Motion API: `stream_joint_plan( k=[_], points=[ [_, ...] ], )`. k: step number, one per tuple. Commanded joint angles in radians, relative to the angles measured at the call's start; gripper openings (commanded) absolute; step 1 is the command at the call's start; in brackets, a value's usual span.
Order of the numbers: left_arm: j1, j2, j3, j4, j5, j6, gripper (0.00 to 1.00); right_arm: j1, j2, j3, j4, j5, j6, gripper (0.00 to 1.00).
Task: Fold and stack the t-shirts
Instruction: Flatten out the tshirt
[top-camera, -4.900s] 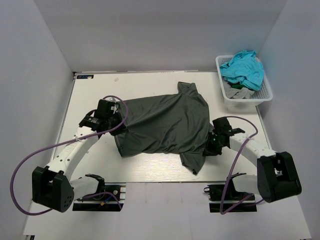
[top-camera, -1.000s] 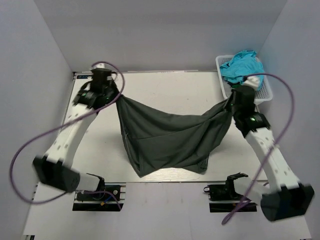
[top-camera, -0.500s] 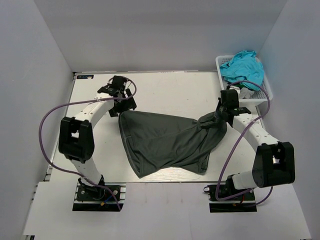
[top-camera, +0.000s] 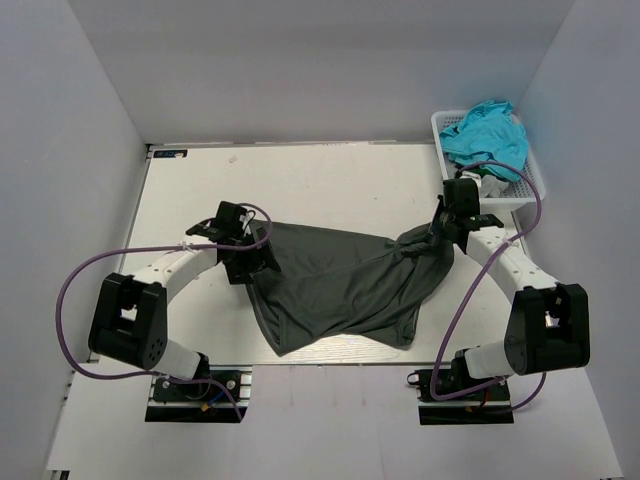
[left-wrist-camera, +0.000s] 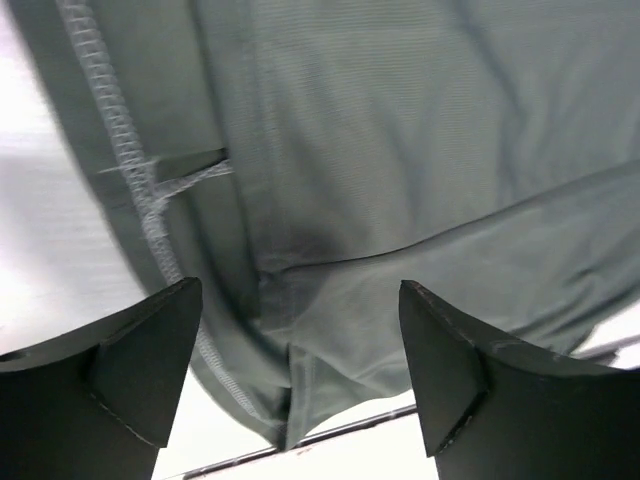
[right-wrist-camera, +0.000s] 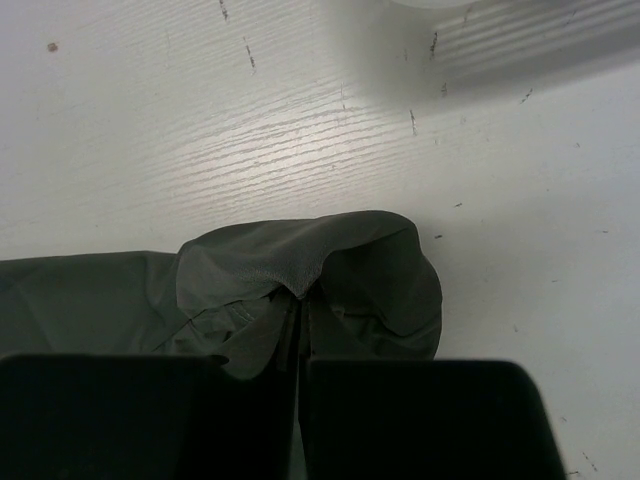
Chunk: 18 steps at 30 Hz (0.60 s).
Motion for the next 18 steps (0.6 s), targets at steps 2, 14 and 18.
stream_joint_plan(
  k=[2,14,18],
  points=[
    [-0.002,-0.046,-0.018,0.097,0.080,-0.008,0.83,-0.007,0.000,0.019,0.010,-0.003,0.010,0.00],
    [-0.051,0.028,-0.007,0.011,-0.014,-0.008,0.78,-0.010,0.021,0.037,-0.013,0.006,0.008,0.00],
    [-0.060,0.059,0.003,-0.009,-0.046,-0.008,0.78,-0.013,0.024,0.039,-0.016,0.006,0.007,0.00]
  ],
)
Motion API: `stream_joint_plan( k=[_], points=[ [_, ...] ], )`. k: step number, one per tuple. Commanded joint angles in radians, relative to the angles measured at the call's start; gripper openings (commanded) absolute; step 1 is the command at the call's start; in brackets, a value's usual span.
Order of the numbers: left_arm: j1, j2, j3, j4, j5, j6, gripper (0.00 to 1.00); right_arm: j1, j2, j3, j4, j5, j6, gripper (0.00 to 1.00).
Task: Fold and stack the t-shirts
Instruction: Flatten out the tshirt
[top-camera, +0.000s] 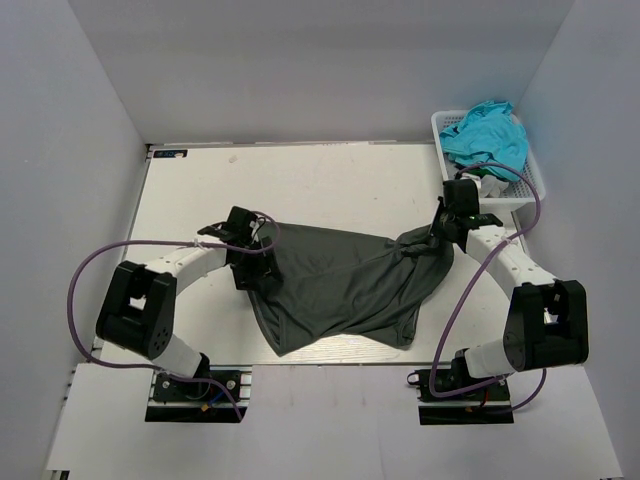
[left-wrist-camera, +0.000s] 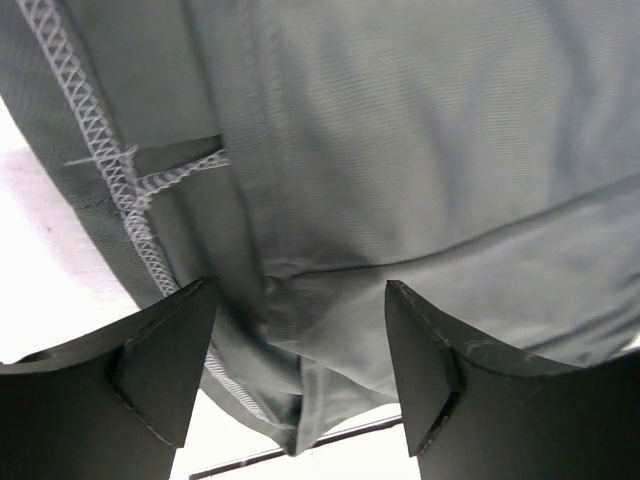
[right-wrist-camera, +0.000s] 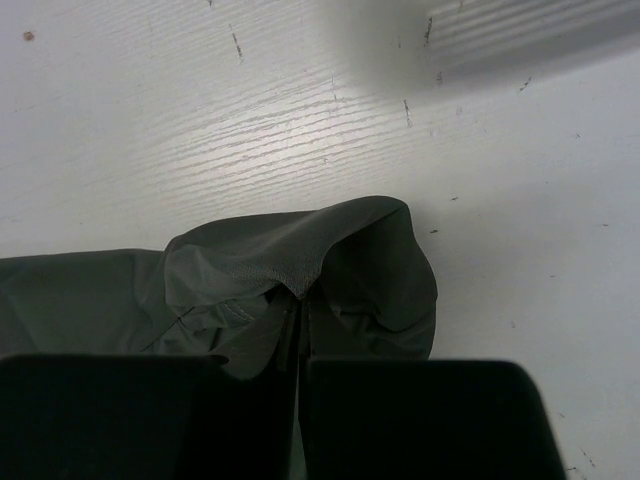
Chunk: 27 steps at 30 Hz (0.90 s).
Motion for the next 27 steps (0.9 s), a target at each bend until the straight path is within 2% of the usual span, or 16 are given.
stream_joint_plan(
  k=[1,4,12,17,27],
  points=[
    [-0.020,0.015,0.017,-0.031,-0.043,-0.001,0.77,-0.008,0.005,0.040,-0.005,0.006,0.005,0.00],
    [-0.020,0.040,0.028,-0.031,-0.043,-0.001,0.71,-0.009,0.007,0.043,-0.006,0.008,0.006,0.00],
    [-0.030,0.069,0.037,-0.011,-0.043,-0.001,0.62,-0.011,0.008,0.045,-0.011,0.005,0.005,0.00],
    [-0.039,0.069,0.037,0.009,-0.043,-0.010,0.52,-0.012,0.005,0.045,-0.011,0.000,-0.001,0.00],
    [-0.039,0.047,0.077,-0.034,-0.052,-0.010,0.52,-0.012,0.007,0.046,-0.016,-0.009,0.000,0.00]
  ],
)
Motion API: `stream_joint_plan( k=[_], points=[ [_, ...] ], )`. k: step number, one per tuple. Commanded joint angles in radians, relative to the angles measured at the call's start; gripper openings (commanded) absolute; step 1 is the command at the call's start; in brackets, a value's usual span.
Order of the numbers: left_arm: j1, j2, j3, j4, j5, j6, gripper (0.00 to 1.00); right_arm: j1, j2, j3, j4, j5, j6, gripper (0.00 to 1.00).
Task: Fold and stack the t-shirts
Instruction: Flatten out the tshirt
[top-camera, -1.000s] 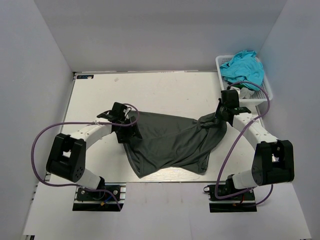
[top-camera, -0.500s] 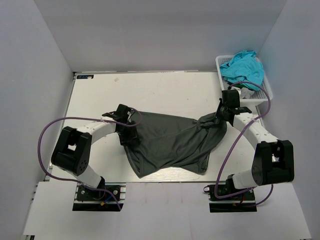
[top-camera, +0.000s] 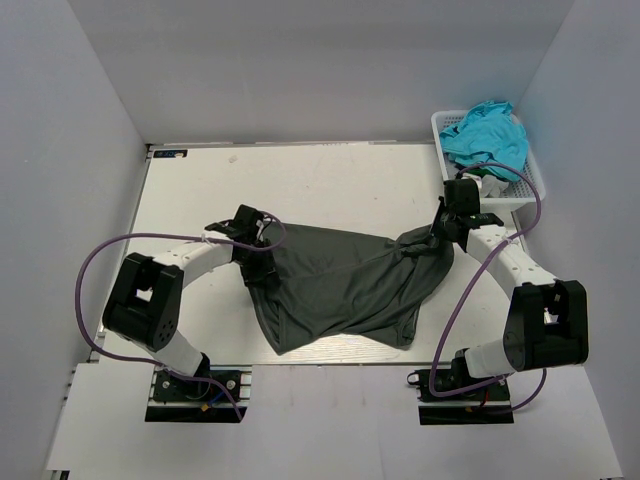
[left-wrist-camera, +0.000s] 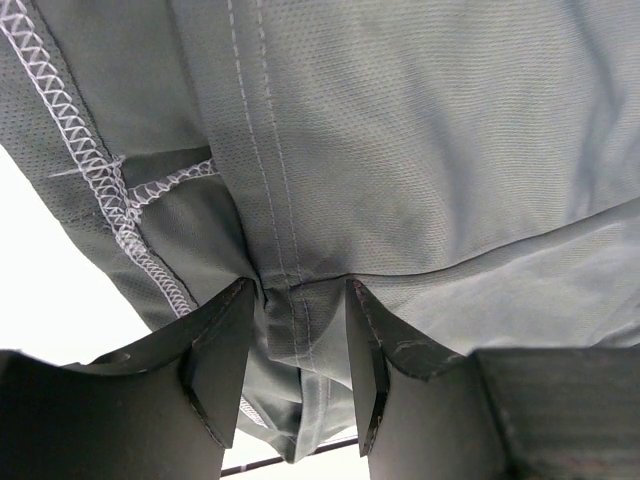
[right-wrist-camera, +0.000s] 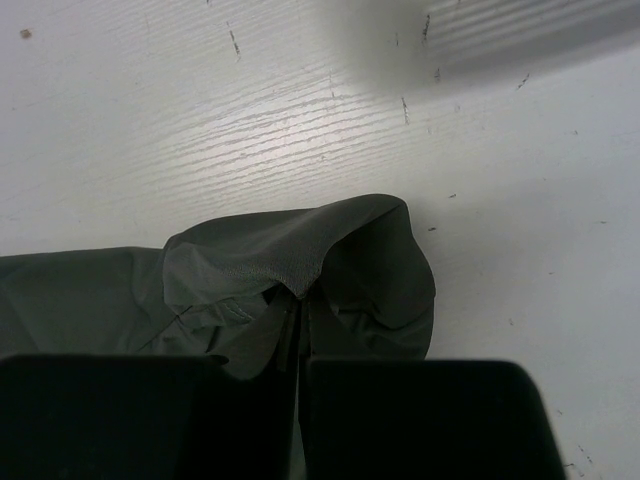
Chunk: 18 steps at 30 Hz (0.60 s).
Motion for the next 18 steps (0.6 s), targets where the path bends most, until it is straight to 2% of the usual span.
stream_joint_plan(
  k=[1,10,15,18],
  points=[
    [-0.005,-0.024,0.041,-0.011,-0.015,-0.003,0.52,-0.005,0.010,0.040,-0.005,-0.002,0.002,0.00],
    [-0.015,0.008,0.099,-0.143,-0.098,0.028,0.53,-0.005,0.008,0.041,-0.011,0.001,-0.001,0.00],
    [-0.015,0.019,0.099,-0.130,-0.129,0.049,0.53,-0.005,0.018,0.043,-0.011,-0.007,0.001,0.00],
    [-0.015,0.048,0.099,-0.104,-0.093,0.049,0.53,-0.005,0.018,0.043,-0.017,-0.002,-0.002,0.00]
  ],
)
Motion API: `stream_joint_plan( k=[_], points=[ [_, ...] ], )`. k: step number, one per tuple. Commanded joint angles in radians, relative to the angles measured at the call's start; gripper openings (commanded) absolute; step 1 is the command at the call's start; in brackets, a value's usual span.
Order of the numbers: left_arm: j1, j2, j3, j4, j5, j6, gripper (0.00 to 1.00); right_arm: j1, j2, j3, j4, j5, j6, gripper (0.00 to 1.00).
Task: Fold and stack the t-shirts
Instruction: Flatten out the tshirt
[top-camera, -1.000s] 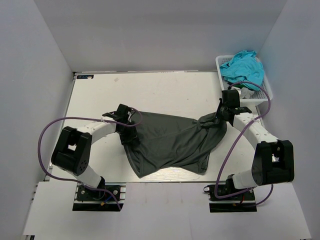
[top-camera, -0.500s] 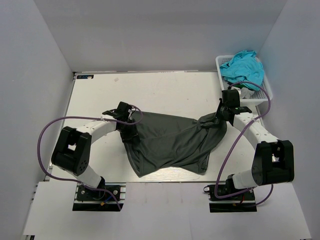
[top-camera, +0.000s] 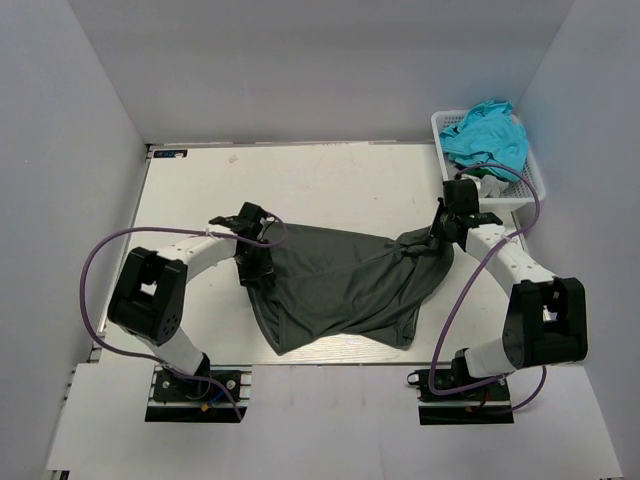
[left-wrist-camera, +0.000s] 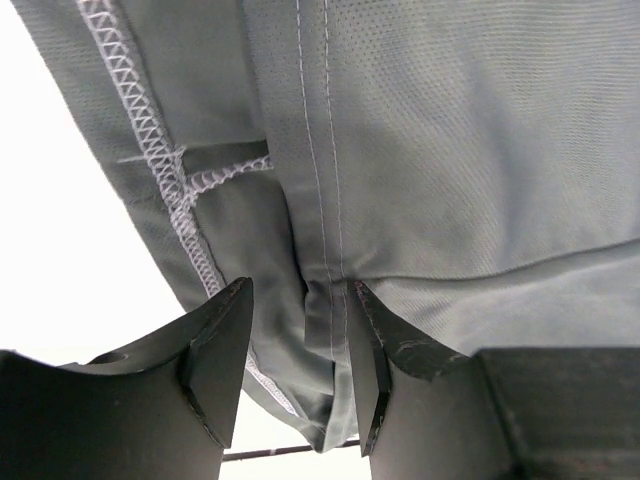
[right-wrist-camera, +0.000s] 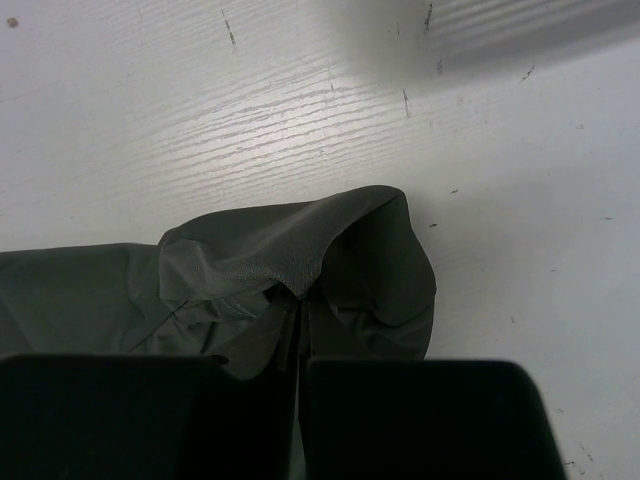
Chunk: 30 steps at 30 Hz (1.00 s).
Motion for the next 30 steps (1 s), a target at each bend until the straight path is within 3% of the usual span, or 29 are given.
stream_joint_plan(
  k=[1,20,30],
  points=[
    [-0.013,0.020,0.028,0.034,0.001,0.016,0.53,-0.005,0.004,0.040,-0.007,0.003,0.001,0.00],
    [-0.022,0.070,0.098,0.008,0.044,0.035,0.53,-0.007,0.013,0.037,-0.012,0.009,-0.002,0.00],
    [-0.040,0.081,0.080,-0.024,-0.019,0.035,0.51,-0.007,0.010,0.037,-0.012,0.012,-0.004,0.00]
  ],
)
